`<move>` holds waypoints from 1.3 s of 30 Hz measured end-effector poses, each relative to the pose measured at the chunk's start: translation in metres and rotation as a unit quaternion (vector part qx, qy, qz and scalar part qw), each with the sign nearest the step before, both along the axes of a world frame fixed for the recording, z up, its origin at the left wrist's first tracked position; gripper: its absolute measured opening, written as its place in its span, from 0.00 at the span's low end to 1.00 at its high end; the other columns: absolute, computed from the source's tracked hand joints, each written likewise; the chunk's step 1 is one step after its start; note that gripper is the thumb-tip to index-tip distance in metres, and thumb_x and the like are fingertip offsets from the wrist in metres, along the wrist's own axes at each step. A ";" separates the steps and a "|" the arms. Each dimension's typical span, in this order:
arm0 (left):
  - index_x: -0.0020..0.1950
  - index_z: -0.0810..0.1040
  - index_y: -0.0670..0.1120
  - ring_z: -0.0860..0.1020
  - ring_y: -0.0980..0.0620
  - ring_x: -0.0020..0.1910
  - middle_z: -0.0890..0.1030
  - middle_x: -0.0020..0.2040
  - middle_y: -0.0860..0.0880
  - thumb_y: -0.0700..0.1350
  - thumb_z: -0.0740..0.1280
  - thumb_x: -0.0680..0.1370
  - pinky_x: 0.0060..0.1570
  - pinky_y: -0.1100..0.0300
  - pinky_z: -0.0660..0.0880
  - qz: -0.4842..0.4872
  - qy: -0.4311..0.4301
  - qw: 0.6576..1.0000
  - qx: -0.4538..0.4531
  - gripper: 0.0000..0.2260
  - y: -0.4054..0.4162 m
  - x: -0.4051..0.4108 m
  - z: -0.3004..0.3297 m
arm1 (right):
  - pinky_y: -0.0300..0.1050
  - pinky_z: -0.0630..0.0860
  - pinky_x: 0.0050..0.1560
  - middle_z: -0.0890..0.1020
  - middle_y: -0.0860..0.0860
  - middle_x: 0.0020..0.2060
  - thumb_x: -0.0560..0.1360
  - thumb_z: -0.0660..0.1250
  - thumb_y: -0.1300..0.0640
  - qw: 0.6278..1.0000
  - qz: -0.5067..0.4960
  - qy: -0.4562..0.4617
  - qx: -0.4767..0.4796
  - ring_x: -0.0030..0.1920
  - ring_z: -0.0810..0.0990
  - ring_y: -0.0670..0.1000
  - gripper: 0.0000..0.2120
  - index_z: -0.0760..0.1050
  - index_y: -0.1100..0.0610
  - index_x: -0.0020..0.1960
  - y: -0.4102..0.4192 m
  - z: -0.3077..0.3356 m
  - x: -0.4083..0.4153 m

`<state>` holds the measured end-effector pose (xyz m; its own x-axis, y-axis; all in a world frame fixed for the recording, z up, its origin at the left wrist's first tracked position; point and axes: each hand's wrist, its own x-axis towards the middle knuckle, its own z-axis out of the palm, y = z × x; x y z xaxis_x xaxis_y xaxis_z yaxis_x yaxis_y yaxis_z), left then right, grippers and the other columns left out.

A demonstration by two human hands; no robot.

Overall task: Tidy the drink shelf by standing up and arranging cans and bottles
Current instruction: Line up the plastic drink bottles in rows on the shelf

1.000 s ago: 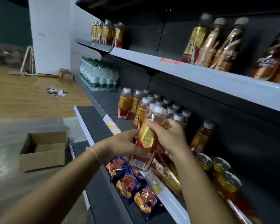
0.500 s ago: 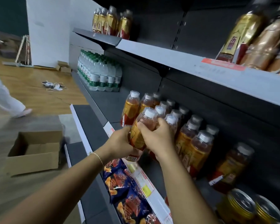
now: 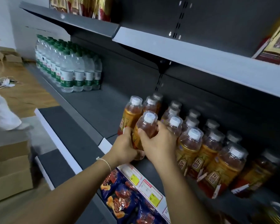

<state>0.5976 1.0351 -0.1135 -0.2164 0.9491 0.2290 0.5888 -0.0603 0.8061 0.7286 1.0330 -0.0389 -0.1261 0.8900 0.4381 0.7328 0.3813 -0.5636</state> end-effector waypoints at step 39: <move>0.31 0.65 0.47 0.76 0.43 0.35 0.71 0.33 0.51 0.47 0.65 0.74 0.32 0.57 0.68 0.012 0.274 0.962 0.018 0.15 -0.010 -0.005 0.063 | 0.30 0.61 0.58 0.85 0.61 0.53 0.80 0.64 0.58 0.995 -0.044 -0.026 0.090 0.61 0.79 0.57 0.24 0.69 0.61 0.75 -0.011 0.000 0.002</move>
